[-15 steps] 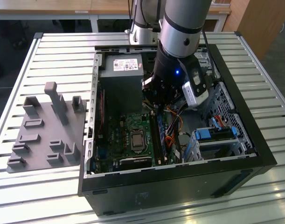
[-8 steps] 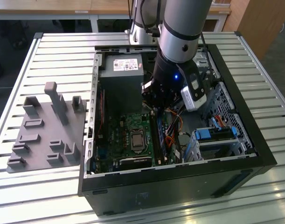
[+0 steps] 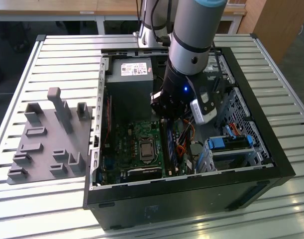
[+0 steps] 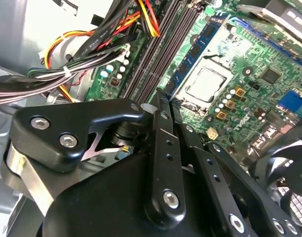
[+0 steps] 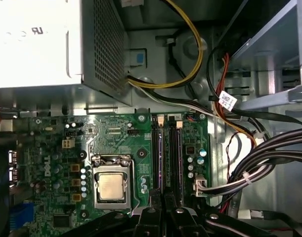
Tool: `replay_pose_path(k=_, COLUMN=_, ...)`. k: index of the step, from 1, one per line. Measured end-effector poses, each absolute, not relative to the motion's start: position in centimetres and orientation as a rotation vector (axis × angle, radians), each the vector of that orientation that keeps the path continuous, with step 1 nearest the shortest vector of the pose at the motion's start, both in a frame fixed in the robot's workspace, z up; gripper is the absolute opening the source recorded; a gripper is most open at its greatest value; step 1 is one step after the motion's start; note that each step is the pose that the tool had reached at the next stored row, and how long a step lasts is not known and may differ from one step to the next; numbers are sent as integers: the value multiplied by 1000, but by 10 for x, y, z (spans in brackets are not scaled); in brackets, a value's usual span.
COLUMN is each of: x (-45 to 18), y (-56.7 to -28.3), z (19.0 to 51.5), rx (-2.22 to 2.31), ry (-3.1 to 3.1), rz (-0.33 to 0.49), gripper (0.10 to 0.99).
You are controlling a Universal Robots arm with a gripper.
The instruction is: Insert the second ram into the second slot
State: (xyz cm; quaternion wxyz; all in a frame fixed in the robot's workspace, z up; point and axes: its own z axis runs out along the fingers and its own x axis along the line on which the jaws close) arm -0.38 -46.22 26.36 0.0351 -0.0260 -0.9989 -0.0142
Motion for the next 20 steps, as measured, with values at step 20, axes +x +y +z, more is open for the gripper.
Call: replay_pose_path(k=20, x=-4, y=-462, z=237, rx=-67, ry=-3070, rz=-45, gripper=137)
